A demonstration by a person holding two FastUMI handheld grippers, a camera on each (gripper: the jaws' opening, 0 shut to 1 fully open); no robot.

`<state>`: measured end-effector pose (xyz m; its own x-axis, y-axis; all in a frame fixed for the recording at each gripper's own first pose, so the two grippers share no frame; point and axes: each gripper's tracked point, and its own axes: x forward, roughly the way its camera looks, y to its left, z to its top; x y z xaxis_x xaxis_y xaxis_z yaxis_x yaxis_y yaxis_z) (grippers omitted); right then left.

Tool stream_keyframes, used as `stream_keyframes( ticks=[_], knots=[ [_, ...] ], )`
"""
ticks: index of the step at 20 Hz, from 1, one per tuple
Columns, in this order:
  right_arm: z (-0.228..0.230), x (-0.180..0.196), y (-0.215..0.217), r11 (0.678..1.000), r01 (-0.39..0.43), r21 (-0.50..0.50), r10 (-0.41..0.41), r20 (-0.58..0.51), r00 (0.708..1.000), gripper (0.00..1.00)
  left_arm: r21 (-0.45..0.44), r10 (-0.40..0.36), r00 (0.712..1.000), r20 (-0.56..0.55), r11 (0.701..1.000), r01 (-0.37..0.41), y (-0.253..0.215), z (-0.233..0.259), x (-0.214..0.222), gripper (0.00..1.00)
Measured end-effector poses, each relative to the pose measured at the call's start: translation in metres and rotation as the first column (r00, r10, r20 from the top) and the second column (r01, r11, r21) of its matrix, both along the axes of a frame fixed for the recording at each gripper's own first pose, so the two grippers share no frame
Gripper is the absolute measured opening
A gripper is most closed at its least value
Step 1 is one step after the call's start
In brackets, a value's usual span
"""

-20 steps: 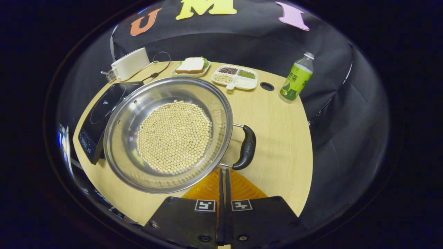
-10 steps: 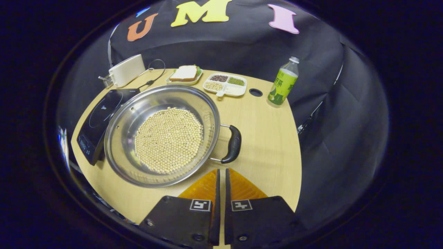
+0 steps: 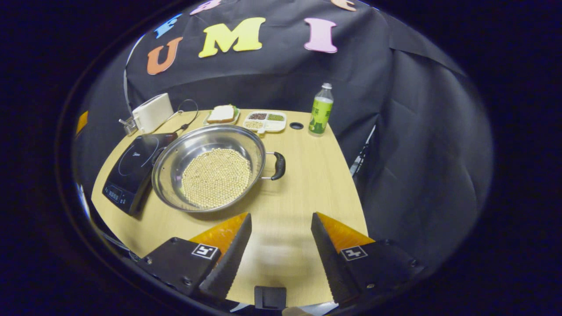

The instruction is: First push the handle of the pot to place it horizontally, then grasp the pot with both hands and set it on the induction cooktop.

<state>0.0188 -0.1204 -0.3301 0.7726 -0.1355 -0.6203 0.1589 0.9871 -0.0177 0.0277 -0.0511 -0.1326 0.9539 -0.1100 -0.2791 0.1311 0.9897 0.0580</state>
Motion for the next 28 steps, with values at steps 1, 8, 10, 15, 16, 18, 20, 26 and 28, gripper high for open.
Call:
stream_keyframes(
  ticks=[1,8,10,15,16,18,20,26,28],
  knots=[
    [0.002,-0.008,0.001,1.0,0.016,0.005,-0.016,0.005,1.0,0.87,0.008,-0.018,1.0,-0.015,1.0,0.018,0.0,-0.007,-0.001,0.95],
    [0.009,-0.011,0.005,1.0,0.019,0.024,-0.019,0.013,1.0,0.87,-0.013,-0.044,0.992,-0.118,0.999,0.043,-0.008,-0.053,0.006,0.95],
    [0.009,0.005,0.01,0.999,-0.001,0.032,0.001,0.009,1.0,0.87,-0.026,-0.043,0.989,-0.143,0.999,0.04,-0.014,-0.066,0.014,0.96],
    [-0.002,0.058,0.018,0.996,-0.072,0.046,0.074,-0.03,0.997,0.9,-0.01,-0.019,0.977,-0.212,1.0,0.017,-0.026,-0.105,0.044,0.96],
    [-0.006,0.07,0.019,0.995,-0.084,0.055,0.087,-0.04,0.995,0.87,-0.02,-0.015,0.973,-0.229,1.0,0.011,-0.03,-0.112,0.051,0.95],
    [-0.014,0.092,0.017,0.993,-0.1,0.066,0.104,-0.059,0.993,0.87,-0.037,0.003,0.963,-0.27,0.999,-0.014,-0.034,-0.13,0.065,0.96],
    [-0.022,0.112,0.014,0.991,-0.111,0.075,0.117,-0.073,0.99,0.87,-0.034,0.032,0.947,-0.321,0.998,-0.045,-0.034,-0.151,0.075,0.95],
    [-0.043,0.159,0.005,0.987,-0.126,0.101,0.137,-0.113,0.984,0.9,0.005,0.061,0.917,-0.395,0.998,-0.064,-0.039,-0.195,0.107,0.96],
    [-0.049,0.168,0.006,0.985,-0.137,0.102,0.149,-0.13,0.98,0.89,-0.008,0.051,0.906,-0.421,0.998,-0.06,-0.047,-0.208,0.112,0.96]
  ],
)
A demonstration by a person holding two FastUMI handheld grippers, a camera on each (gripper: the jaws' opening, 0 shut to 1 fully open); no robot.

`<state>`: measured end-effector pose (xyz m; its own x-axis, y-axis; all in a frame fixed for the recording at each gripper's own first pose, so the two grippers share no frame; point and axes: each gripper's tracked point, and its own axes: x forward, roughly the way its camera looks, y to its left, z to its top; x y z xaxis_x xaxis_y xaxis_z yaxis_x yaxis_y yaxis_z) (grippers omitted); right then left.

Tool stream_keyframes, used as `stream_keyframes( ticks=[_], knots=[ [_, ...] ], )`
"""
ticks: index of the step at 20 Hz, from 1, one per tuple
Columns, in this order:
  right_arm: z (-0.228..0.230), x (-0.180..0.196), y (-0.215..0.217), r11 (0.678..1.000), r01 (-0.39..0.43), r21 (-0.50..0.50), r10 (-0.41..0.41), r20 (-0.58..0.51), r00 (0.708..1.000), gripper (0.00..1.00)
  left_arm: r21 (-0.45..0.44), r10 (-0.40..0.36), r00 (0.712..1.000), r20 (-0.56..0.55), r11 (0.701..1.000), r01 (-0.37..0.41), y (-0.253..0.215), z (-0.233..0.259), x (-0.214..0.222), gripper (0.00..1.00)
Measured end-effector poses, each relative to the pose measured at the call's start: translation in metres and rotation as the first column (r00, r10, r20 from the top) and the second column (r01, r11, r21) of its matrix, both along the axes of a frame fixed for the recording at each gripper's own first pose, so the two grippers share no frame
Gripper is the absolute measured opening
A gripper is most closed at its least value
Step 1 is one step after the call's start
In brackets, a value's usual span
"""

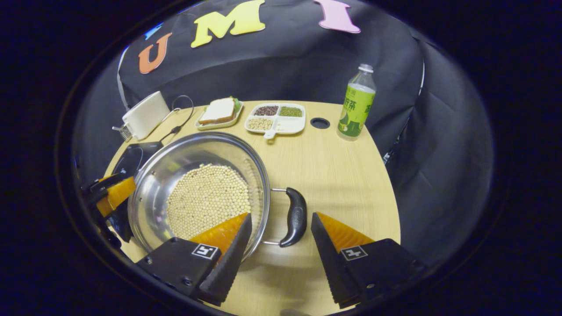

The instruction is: First push the handle of the pot to place it horizontally, then grasp the pot with both hands and set it on the induction cooktop.

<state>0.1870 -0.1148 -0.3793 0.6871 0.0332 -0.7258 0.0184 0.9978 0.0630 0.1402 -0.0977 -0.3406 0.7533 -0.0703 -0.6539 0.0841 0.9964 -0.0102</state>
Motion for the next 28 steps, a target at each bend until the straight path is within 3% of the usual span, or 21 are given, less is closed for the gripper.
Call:
stream_keyframes(
  ticks=[6,7,9,12,14,15,16,17,18,26,27,28],
  knots=[
    [-0.01,0.016,0.004,0.999,-0.034,0.011,0.034,-0.018,0.999,0.9,0.005,-0.015,1.0,-0.015,1.0,0.015,-0.015,-0.017,0.017,0.96],
    [-0.013,0.016,0.004,0.999,-0.034,0.017,0.034,-0.028,0.999,0.86,-0.007,-0.025,0.999,-0.023,1.0,0.025,-0.021,-0.018,0.019,0.96],
    [-0.018,0.016,0.006,0.999,-0.03,0.042,0.032,-0.049,0.998,0.89,0.017,-0.029,0.998,-0.055,0.999,0.03,-0.022,-0.027,0.019,0.96],
    [-0.022,0.016,0.007,0.999,-0.022,0.046,0.025,-0.067,0.997,0.8,0.051,-0.013,0.998,-0.058,0.999,0.016,-0.016,-0.03,0.021,0.94],
    [-0.026,0.016,0.005,0.999,-0.017,0.036,0.02,-0.082,0.996,0.74,0.056,0.011,0.998,-0.066,0.998,-0.007,-0.011,-0.031,0.022,0.83],
    [-0.025,0.015,0.004,0.999,-0.012,0.041,0.016,-0.086,0.996,0.72,0.054,0.016,0.997,-0.07,0.998,-0.012,-0.011,-0.03,0.023,0.84],
    [-0.026,0.016,0.004,0.999,0.002,0.052,0.003,-0.09,0.996,0.73,0.053,0.024,0.996,-0.082,0.998,-0.019,-0.01,-0.033,0.024,0.72],
    [-0.026,0.015,0.004,0.998,0.012,0.06,-0.006,-0.094,0.996,0.71,0.054,0.024,0.996,-0.081,0.998,-0.02,-0.01,-0.032,0.025,0.81],
    [-0.027,0.016,0.005,0.998,0.019,0.064,-0.012,-0.099,0.995,0.7,0.054,0.027,0.995,-0.094,0.998,-0.022,-0.011,-0.033,0.024,0.7],
    [-0.023,0.013,0.004,0.998,0.029,0.052,-0.021,-0.145,0.989,0.59,0.047,0.026,0.989,-0.148,0.999,-0.019,-0.011,-0.031,0.018,0.59],
    [-0.021,0.009,0.005,0.998,0.03,0.053,-0.021,-0.152,0.988,0.58,0.042,0.021,0.988,-0.152,0.999,-0.015,-0.011,-0.03,0.017,0.67],
    [-0.019,0.006,0.006,0.998,0.031,0.056,-0.022,-0.153,0.988,0.58,0.041,0.02,0.988,-0.15,0.999,-0.014,-0.011,-0.027,0.016,0.56]
  ],
)
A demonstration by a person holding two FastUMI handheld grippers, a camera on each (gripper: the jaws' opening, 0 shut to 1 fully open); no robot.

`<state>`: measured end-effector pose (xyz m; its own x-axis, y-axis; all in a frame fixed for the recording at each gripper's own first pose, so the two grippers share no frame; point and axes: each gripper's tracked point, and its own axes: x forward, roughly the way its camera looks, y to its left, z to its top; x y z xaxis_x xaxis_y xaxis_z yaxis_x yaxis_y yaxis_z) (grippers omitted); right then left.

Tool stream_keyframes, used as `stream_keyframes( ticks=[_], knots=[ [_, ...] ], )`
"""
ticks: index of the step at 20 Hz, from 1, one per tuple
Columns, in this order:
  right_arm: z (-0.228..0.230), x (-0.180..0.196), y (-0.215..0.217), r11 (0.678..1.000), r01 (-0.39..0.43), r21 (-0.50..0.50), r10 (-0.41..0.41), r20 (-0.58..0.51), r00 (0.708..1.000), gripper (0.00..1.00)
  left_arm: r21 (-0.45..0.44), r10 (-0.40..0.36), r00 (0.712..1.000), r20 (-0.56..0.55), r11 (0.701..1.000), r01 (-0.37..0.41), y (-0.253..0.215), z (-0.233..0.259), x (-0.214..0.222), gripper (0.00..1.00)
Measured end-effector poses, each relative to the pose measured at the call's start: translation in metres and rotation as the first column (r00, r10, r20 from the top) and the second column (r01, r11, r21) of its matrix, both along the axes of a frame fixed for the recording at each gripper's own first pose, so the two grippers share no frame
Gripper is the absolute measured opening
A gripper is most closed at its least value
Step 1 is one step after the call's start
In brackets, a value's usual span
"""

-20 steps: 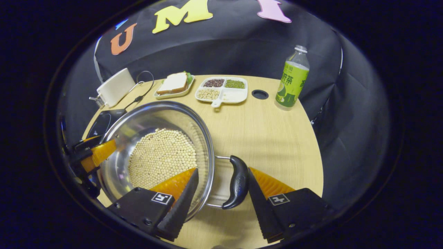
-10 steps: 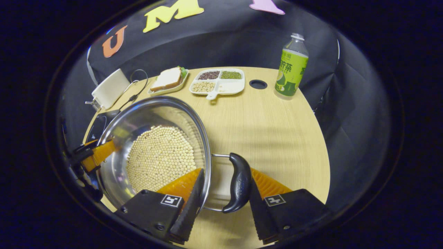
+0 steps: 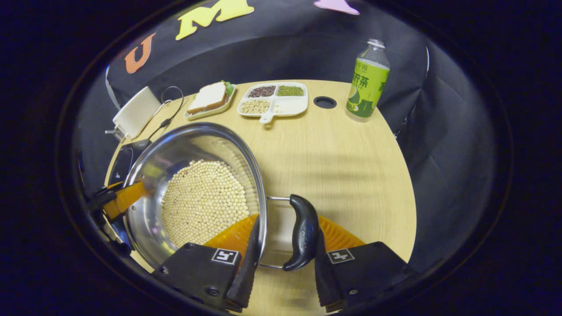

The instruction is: First push the handle of the pot to place it horizontally, then grasp the pot with both hands and set it on the induction cooktop.

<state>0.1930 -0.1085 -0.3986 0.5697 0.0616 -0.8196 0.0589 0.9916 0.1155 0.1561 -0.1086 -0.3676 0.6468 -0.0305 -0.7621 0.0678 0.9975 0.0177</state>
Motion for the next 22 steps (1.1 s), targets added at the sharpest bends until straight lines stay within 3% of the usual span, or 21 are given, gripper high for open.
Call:
stream_keyframes(
  ticks=[2,3,4,12,22],
  knots=[
    [0.009,-0.004,-0.001,1.0,0.004,-0.007,-0.004,0.018,1.0,0.58,-0.003,-0.008,1.0,0.014,1.0,0.008,0.001,0.007,0.0,0.56],
    [0.013,-0.005,-0.001,1.0,0.003,-0.011,-0.003,0.021,1.0,0.58,-0.004,-0.011,1.0,0.017,1.0,0.011,0.001,0.011,-0.001,0.46],
    [0.016,-0.006,0.001,1.0,0.007,-0.012,-0.007,0.024,1.0,0.58,-0.008,-0.011,1.0,0.017,1.0,0.011,0.003,0.012,-0.003,0.56],
    [0.049,-0.025,0.036,1.0,0.027,0.007,-0.028,0.064,0.998,0.57,0.001,-0.024,0.997,0.072,1.0,0.024,0.037,0.048,-0.011,0.56],
    [0.075,-0.039,0.123,1.0,0.0,0.016,-0.002,0.091,0.996,0.58,0.02,-0.006,0.995,0.103,1.0,0.004,0.12,0.078,-0.027,0.56]
  ],
)
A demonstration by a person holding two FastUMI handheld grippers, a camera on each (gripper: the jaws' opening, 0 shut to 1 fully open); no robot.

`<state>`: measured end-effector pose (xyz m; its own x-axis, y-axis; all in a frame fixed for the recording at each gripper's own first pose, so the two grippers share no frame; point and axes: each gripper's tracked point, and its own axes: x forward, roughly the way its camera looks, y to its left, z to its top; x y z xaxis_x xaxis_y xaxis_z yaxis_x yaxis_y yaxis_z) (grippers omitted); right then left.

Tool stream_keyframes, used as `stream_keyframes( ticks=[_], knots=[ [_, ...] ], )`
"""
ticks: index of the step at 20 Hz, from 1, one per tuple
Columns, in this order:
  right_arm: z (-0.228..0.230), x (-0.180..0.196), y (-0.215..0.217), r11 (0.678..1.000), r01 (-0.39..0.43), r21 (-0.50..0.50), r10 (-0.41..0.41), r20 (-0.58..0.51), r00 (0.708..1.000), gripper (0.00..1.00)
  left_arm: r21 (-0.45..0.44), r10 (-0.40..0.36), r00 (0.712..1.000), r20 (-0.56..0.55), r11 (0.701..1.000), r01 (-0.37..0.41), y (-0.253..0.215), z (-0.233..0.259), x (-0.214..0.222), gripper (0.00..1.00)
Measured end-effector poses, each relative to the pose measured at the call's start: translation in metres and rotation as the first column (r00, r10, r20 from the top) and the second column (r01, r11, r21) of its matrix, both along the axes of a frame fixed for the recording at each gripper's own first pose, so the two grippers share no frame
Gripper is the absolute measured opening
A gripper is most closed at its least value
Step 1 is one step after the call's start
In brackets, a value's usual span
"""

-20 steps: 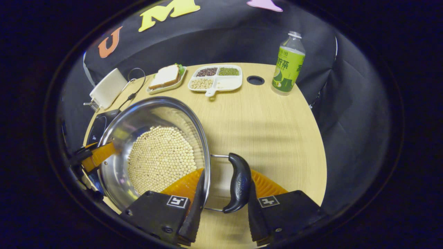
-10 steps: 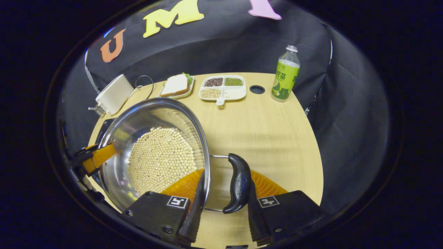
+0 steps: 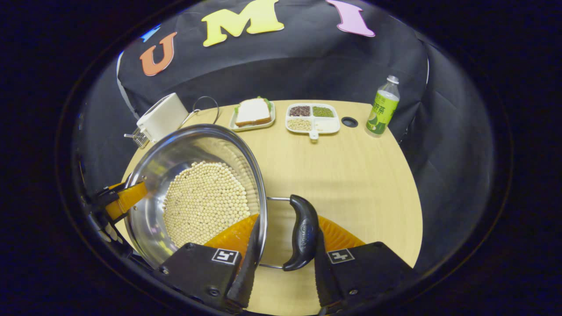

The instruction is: First push the handle of the pot to place it horizontally, then grasp the pot with both hands and set it on the induction cooktop.

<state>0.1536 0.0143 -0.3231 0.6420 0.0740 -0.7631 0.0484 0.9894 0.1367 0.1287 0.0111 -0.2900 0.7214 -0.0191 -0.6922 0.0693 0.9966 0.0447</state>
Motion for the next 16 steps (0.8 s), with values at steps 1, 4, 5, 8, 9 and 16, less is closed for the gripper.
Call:
stream_keyframes(
  ticks=[1,4,5,8,9,16],
  knots=[
    [0.002,-0.001,0.009,1.0,0.0,0.004,0.0,0.001,1.0,0.58,0.003,0.001,1.0,0.002,1.0,-0.001,0.009,0.002,-0.001,0.56],
    [0.005,-0.004,0.037,1.0,0.0,0.012,0.0,0.002,1.0,0.57,0.01,0.003,1.0,0.004,1.0,-0.003,0.036,0.007,-0.003,0.56],
    [0.006,-0.005,0.048,1.0,0.001,0.013,-0.001,0.002,1.0,0.57,0.011,0.004,1.0,0.005,1.0,-0.004,0.045,0.007,-0.002,0.56],
    [0.006,-0.005,0.074,1.0,0.0,0.019,0.0,-0.007,1.0,0.57,0.017,0.005,1.0,-0.001,1.0,-0.005,0.07,0.008,-0.003,0.56],
    [0.006,-0.005,0.084,1.0,-0.003,0.018,0.003,-0.012,1.0,0.57,0.019,0.007,1.0,-0.002,1.0,-0.007,0.079,0.008,-0.003,0.56],
    [0.003,0.013,0.144,1.0,-0.02,0.007,0.02,-0.038,0.999,0.57,0.024,0.02,0.999,-0.029,1.0,-0.02,0.135,-0.001,0.012,0.56]
  ],
)
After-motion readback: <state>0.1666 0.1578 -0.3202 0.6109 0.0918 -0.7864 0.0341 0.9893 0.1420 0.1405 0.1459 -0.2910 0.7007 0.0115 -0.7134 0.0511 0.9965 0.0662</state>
